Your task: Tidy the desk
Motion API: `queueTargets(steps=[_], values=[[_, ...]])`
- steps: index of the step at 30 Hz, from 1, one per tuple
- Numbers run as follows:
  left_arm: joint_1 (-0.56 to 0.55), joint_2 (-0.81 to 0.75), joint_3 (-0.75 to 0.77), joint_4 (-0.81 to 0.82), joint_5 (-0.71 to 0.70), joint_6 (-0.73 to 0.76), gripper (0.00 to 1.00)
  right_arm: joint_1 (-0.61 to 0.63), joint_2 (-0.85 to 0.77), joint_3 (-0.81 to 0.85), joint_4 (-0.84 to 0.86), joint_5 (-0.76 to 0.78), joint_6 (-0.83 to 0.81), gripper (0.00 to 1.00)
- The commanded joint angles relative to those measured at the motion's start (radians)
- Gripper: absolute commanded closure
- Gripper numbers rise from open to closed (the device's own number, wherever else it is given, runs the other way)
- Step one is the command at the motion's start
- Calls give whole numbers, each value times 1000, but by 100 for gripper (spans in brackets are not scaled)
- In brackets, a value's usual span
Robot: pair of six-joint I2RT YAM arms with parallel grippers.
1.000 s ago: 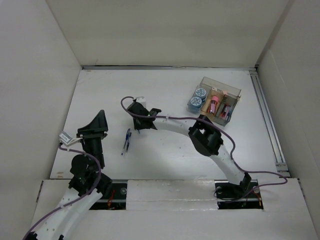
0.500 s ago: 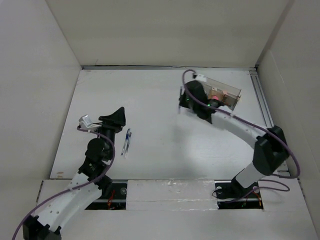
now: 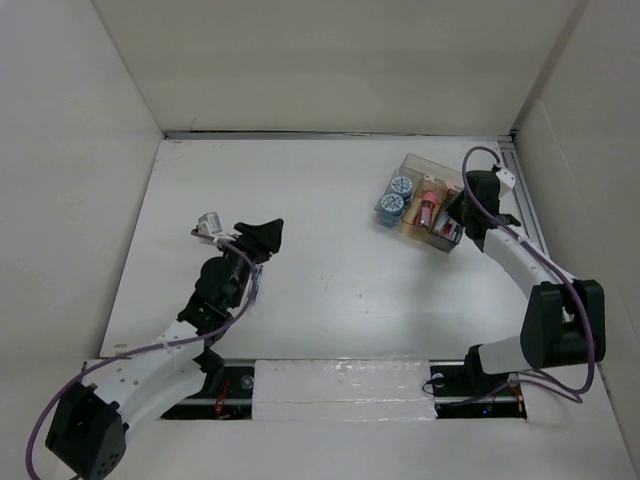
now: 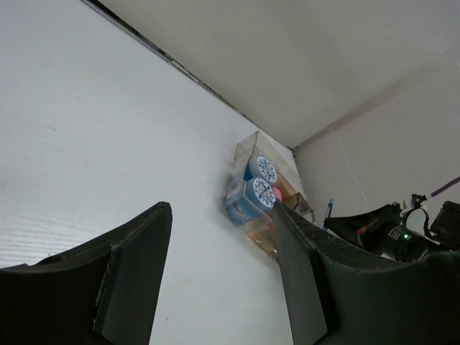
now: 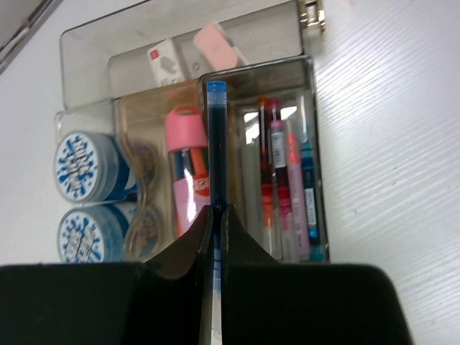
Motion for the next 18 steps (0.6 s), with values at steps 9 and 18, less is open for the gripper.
queueTargets(steps=[9, 18], values=[[7, 28, 47, 61, 19, 30, 46, -78, 134, 64, 99, -51, -9, 87], [7, 20, 52, 45, 2, 41, 46, -29, 45, 55, 105, -22, -18, 42]])
